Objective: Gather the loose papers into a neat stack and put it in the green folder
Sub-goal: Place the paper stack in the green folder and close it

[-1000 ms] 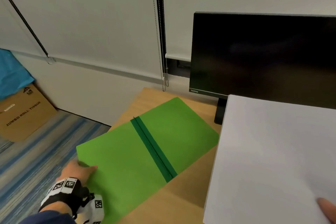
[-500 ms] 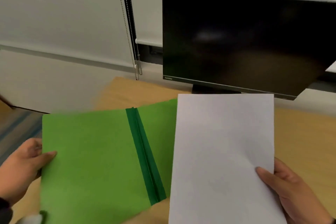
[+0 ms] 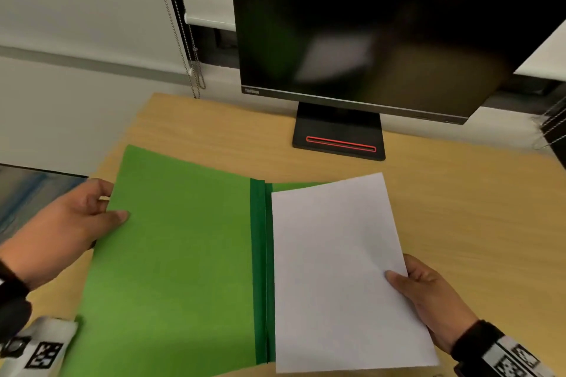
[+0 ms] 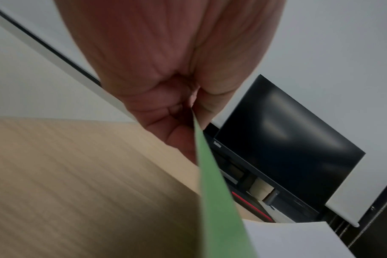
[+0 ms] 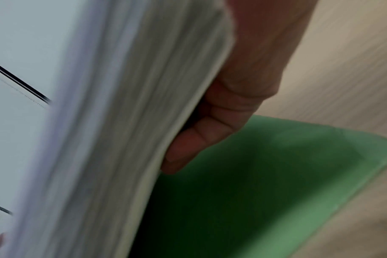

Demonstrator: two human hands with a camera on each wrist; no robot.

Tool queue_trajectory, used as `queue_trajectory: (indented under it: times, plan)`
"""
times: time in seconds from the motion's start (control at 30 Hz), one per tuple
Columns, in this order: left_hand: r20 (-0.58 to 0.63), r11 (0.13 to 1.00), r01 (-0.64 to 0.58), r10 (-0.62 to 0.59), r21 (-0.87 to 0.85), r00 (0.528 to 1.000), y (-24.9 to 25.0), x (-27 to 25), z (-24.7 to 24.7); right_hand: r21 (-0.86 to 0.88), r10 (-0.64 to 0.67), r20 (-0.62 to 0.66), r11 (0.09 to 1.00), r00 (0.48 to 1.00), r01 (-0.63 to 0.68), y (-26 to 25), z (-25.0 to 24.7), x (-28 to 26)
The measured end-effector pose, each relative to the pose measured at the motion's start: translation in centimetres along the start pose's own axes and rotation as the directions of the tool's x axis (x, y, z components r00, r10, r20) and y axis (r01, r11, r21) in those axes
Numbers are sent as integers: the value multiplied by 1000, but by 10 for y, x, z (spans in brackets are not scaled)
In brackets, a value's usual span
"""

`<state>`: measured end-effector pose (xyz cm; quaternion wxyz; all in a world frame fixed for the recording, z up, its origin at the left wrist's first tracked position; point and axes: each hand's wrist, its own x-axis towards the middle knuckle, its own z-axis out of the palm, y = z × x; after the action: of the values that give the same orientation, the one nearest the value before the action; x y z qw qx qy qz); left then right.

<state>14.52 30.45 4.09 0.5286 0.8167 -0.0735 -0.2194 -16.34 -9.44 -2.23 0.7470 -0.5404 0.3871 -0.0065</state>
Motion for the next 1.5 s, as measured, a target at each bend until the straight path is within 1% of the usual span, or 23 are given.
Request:
queue_trajectory:
  times: [0.1,0.2,0.37,0.5,0.57,0.67,0.7,0.77,0.8,0.83,0.87,0.9,0.97,1.03,1.07,1.13,1.17,1.2,1.23,1.27,1.3,1.37,1.5]
  plan:
    - [30,1000,-10,10,18,999,13,-2,2,-16,-6,-23,1000,1000,5,5,2,5]
    - [66,996,-84,82,18,994,33,-8,7,-69,-25,-30,997,999,23,8,7,11]
    - [145,979,-175,190,-107,971,70,-27,25,-222,-60,-72,974,996,42,8,9,24]
    - [177,933,-282,323,-223,930,88,-44,55,-295,-76,-106,955,991,42,9,6,35]
    - [246,918,-326,377,-224,893,92,-53,73,-328,-87,-124,944,988,42,7,7,37]
    - [445,913,-394,397,-105,803,88,-66,108,-352,-98,-169,936,981,33,1,9,38]
    - [538,908,-418,361,-17,762,85,-70,123,-365,-114,-191,930,975,37,-2,9,36]
    - [709,866,-466,214,181,672,72,-76,157,-412,-173,-246,909,954,59,-6,4,29]
    - [760,836,-477,119,270,639,63,-78,172,-423,-197,-272,904,942,67,-8,-1,26]
    - [782,801,-481,25,357,622,52,-78,184,-405,-207,-295,911,933,74,-10,-6,21]
    - [781,756,-488,-48,435,622,42,-78,194,-354,-203,-320,932,925,82,-12,-12,15]
    - [769,710,-503,-84,493,634,34,-76,200,-293,-187,-341,952,921,85,-12,-17,9]
    - [739,656,-519,-87,547,668,23,-75,205,-249,-155,-357,966,921,66,-10,-25,-5]
    - [704,690,-473,-75,548,706,17,-77,204,-280,-133,-310,959,941,43,-2,-27,-16]
    - [660,721,-434,-42,539,750,16,-78,203,-298,-118,-287,954,951,28,2,-27,-20]
    - [449,829,-267,22,491,894,8,-76,201,-341,-107,-257,940,960,14,10,-25,-22]
    - [322,909,-119,-18,400,947,4,-73,199,-355,-112,-246,935,963,18,11,-23,-22]
    - [241,964,61,-125,258,962,3,-71,199,-358,-115,-244,934,963,21,12,-20,-22]
    - [214,966,234,-253,112,943,1,-68,200,-360,-119,-244,933,962,24,12,-17,-21]
    - [212,939,343,-335,1,918,-1,-66,200,-368,-123,-248,929,961,24,10,-14,-21]
    - [209,921,387,-369,-49,905,-5,-64,200,-382,-127,-245,924,961,25,9,-13,-20]
    - [208,915,390,-364,-100,908,-8,-62,204,-389,-131,-252,921,959,24,9,-12,-18]
    - [285,936,348,-321,-49,903,-5,-63,212,-310,-56,-245,950,968,-24,6,-17,-14]
